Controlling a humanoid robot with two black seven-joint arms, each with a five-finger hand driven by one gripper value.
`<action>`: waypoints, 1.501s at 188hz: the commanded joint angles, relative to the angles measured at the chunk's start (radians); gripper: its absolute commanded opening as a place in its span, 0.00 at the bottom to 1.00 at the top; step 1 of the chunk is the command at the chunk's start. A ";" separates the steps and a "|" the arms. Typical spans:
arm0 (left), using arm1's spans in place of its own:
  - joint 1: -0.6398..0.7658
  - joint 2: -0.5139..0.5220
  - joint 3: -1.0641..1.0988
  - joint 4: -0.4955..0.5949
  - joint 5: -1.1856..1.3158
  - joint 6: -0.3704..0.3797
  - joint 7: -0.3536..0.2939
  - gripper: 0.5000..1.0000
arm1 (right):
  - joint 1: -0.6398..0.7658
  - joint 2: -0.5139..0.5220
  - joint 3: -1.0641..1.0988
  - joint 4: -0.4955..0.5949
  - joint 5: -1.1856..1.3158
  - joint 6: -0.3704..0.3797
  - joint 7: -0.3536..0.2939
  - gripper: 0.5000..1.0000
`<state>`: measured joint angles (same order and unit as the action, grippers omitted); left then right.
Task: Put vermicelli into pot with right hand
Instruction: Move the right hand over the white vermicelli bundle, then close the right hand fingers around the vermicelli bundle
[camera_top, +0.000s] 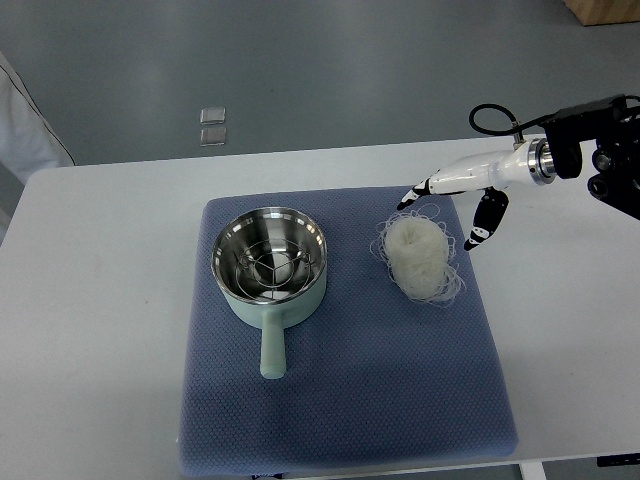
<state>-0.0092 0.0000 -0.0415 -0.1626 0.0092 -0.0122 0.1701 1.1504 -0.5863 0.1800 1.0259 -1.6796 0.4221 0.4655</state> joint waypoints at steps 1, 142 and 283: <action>0.000 0.000 0.000 0.000 0.000 0.001 0.000 1.00 | 0.006 0.020 -0.005 0.000 -0.011 0.000 -0.001 0.86; 0.000 0.000 0.000 0.000 0.000 0.000 -0.001 1.00 | -0.058 0.074 -0.059 -0.040 -0.026 -0.068 -0.008 0.86; 0.000 0.000 0.000 0.000 0.000 0.000 0.000 1.00 | -0.100 0.108 -0.045 -0.072 -0.008 -0.118 -0.005 0.38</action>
<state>-0.0091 0.0000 -0.0426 -0.1626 0.0092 -0.0120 0.1701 1.0514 -0.4793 0.1316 0.9541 -1.6904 0.3035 0.4593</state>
